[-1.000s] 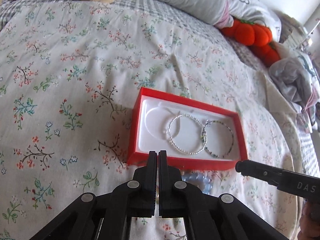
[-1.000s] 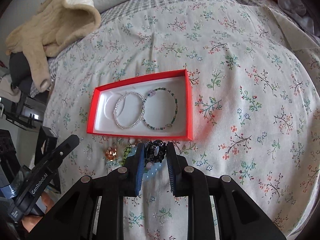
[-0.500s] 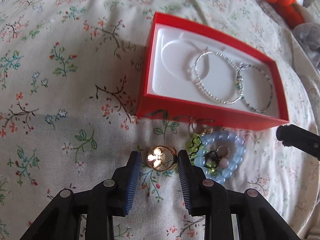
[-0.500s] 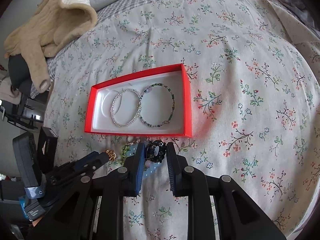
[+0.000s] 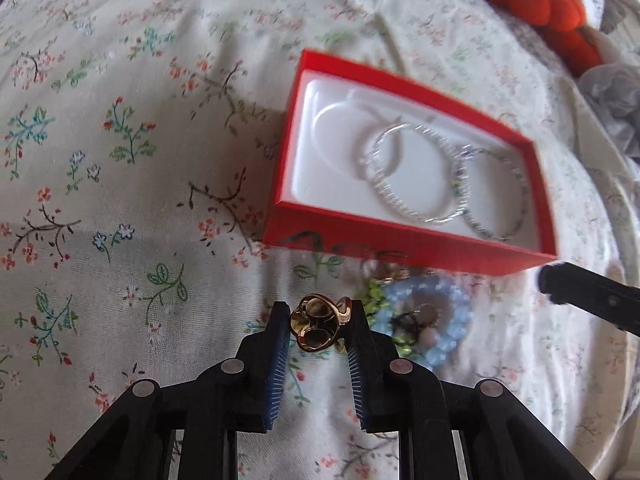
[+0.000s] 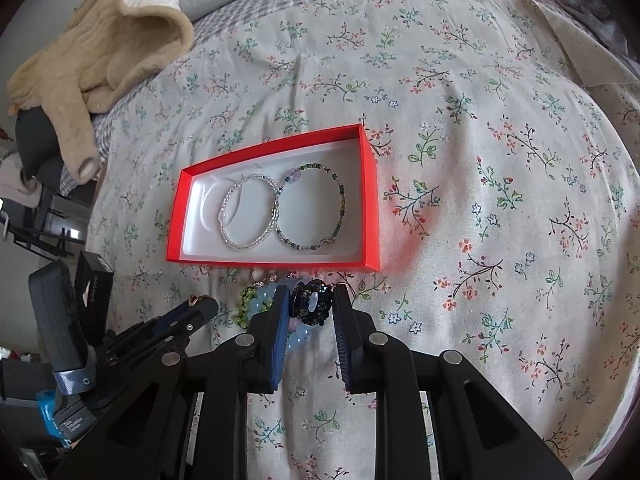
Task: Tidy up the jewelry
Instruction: 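Lower the ring and black charm into the red box and open both grippers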
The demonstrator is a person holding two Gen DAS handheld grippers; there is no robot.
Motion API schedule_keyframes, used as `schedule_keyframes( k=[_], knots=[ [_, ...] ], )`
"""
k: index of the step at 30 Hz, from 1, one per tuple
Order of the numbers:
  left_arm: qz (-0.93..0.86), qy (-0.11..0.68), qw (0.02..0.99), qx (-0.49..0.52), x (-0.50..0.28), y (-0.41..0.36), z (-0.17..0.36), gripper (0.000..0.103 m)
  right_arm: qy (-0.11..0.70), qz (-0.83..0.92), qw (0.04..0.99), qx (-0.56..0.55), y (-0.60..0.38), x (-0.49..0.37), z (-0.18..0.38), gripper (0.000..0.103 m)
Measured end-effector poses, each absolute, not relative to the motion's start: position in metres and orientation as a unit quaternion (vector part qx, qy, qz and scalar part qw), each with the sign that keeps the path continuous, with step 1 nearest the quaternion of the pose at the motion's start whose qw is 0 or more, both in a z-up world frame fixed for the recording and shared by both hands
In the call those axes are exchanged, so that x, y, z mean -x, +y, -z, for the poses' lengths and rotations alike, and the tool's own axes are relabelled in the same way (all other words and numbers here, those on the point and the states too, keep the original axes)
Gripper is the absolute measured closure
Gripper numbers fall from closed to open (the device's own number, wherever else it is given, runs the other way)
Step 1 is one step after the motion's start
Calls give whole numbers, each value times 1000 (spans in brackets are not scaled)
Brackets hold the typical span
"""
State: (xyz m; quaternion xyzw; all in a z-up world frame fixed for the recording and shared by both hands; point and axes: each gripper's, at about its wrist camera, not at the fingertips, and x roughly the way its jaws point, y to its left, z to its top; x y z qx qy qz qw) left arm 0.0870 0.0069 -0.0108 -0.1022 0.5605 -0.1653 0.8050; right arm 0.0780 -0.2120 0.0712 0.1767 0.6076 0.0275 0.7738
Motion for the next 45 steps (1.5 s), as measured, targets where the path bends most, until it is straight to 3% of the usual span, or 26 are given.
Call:
schedule_keyframes(
  k=[10,33,38,45],
  knots=[
    [187,481,847,124,-86,11,-26,81,590,-30,788,-173,-213,-82,-81,80],
    [155,493,849,113,-127,-11,-3,79,599,-18,784,-162,-215,-113,-61,79],
    [152,492,850,111,-120,-7,-12,65,596,-22,788,-154,-214,-108,-69,75],
    [152,488,853,99,-103,1,-23,53,584,-26,801,-130,-208,-93,-84,68]
  ],
)
